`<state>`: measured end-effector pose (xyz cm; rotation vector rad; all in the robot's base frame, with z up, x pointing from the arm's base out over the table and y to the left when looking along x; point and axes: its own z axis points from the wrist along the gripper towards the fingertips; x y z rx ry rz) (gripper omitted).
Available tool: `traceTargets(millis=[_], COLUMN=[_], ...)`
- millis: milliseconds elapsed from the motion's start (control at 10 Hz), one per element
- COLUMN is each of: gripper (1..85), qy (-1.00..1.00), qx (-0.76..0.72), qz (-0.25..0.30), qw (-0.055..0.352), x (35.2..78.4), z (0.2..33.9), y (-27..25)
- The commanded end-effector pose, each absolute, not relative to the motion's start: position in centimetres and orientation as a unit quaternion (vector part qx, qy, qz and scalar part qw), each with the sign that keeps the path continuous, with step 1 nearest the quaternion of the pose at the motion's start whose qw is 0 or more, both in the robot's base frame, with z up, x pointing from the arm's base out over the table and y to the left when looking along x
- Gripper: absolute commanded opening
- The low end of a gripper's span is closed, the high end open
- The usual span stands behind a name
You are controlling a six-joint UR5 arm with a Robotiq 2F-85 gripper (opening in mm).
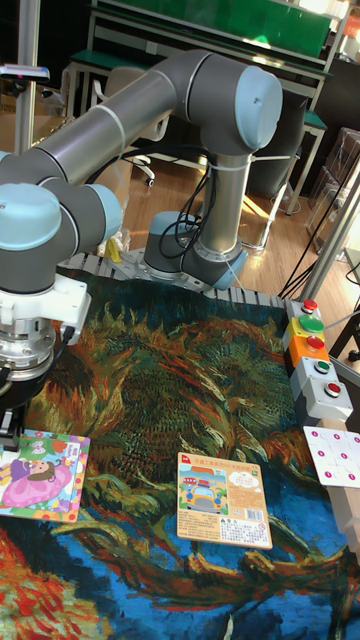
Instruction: Assemble one piece of a puzzle
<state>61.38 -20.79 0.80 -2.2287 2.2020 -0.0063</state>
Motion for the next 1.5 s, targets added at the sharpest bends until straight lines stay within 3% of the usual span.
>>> traceTargets(millis=[0, 700, 1400], gripper=[16.0, 16.0, 25.0], qy=[0.706, 0.706, 0.707], qx=[-0.708, -0.708, -0.707], qz=[0.0, 0.001, 0.003], qw=[0.01, 0.01, 0.009], x=[61.47, 61.4, 61.24], z=[0.84, 0.81, 0.83], y=[-20.74, -20.78, -20.81])
